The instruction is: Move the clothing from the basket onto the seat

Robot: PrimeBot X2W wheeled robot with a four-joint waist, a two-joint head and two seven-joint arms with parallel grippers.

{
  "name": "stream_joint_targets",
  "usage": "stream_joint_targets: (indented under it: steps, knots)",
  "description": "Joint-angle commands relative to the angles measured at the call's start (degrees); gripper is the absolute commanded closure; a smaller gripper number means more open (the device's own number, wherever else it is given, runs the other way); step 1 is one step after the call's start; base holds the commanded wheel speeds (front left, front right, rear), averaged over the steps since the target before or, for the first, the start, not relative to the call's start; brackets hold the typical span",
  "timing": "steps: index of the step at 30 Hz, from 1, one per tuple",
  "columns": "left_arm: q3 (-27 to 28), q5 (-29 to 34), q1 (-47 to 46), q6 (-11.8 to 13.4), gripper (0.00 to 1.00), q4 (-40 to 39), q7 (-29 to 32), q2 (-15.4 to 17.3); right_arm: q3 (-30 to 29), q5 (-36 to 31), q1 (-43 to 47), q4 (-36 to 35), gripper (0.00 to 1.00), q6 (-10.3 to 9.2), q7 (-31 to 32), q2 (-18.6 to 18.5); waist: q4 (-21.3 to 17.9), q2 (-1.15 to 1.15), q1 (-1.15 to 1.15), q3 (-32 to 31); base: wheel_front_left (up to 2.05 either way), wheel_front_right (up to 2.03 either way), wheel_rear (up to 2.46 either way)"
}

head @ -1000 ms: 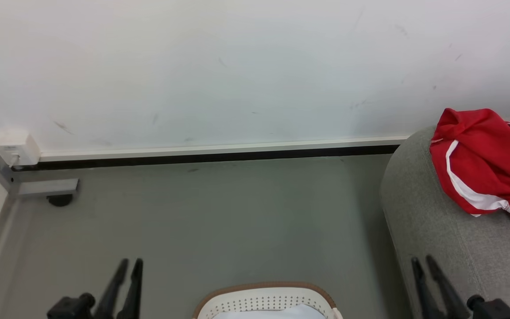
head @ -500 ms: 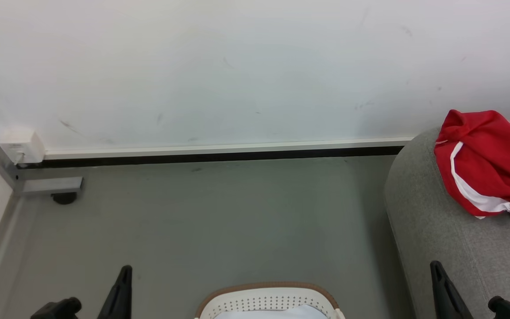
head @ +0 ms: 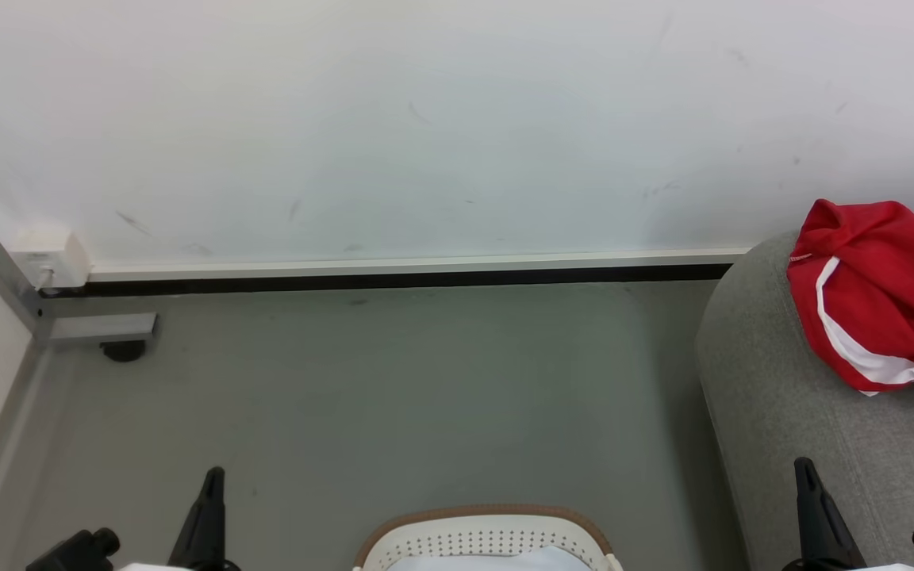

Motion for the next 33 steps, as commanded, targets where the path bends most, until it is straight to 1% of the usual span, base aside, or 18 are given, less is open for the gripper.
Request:
stream_joint_targets:
  steps: [1, 19, 33]
  knots:
    - [0.6, -2.0, -1.4, 0.0, 1.00, -0.8, 0.5, 0.1, -0.4, 2.3, -1.4, -0.9, 1.00, -0.02, 0.3, -0.6, 0.1, 0.00, 0.00, 0.0, 0.00, 0.00, 0.00]
    - [2.3, -15.0, -2.5, 0.0, 1.00, -0.8, 4.2, -0.7, -2.1, 16.0, -2.5, -0.9, 1.00, -0.04, 3.6, -0.9, 1.0, 0.00, 0.00, 0.0, 0.00, 0.00, 0.00]
    - [3.4, -23.8, -3.2, 0.0, 1.00, -0.8, 6.6, -1.2, -3.4, 24.9, -3.2, -0.9, 1.00, -0.05, 6.0, -0.9, 1.7, 0.00, 0.00, -0.1, 0.00, 0.00, 0.00]
